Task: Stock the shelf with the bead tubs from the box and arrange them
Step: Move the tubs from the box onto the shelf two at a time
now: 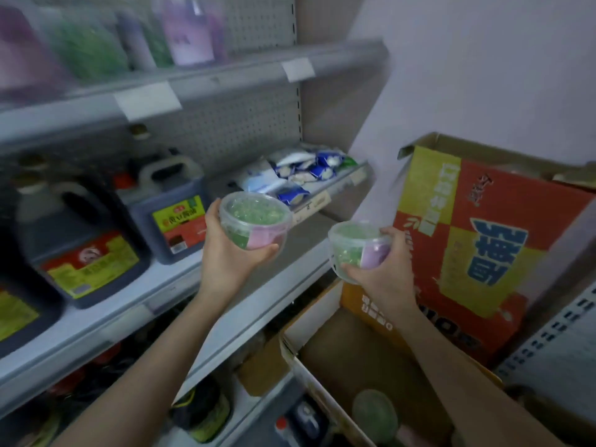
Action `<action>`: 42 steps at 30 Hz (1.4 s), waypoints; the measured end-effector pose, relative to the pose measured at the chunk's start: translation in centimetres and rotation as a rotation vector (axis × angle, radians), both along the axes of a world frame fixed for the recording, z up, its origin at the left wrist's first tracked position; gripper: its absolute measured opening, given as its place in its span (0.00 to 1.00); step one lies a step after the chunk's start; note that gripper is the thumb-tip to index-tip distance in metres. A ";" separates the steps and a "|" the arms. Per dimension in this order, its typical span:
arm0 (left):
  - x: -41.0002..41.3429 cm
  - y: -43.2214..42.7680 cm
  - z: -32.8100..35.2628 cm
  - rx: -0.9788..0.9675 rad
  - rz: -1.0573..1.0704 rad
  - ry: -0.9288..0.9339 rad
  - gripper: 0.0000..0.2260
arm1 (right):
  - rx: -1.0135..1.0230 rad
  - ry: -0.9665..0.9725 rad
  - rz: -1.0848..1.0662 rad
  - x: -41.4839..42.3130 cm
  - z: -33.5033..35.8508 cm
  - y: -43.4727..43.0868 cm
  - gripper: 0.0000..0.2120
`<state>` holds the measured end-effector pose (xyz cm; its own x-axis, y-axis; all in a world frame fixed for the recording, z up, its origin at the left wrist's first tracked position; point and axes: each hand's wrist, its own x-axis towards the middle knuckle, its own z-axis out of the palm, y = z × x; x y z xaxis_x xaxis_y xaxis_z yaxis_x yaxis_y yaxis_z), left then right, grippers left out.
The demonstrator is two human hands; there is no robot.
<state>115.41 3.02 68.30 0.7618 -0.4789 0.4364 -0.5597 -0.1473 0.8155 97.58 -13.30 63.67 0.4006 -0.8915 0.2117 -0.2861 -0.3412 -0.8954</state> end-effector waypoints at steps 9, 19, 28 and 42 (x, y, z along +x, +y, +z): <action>-1.5 6.4 10.2 -0.121 0.164 -0.099 0.49 | -0.171 -0.156 0.145 1.6 11.0 2.9 0.41; 0.0 17.1 16.8 -0.209 0.375 -0.236 0.48 | -0.277 -0.310 0.403 7.7 18.9 10.9 0.37; 1.9 30.5 18.4 -0.254 0.564 -0.260 0.50 | -0.329 -0.413 0.646 14.0 21.7 23.0 0.37; 7.1 54.0 21.2 -0.215 0.746 -0.275 0.52 | -0.292 -0.502 0.822 22.4 24.9 46.4 0.38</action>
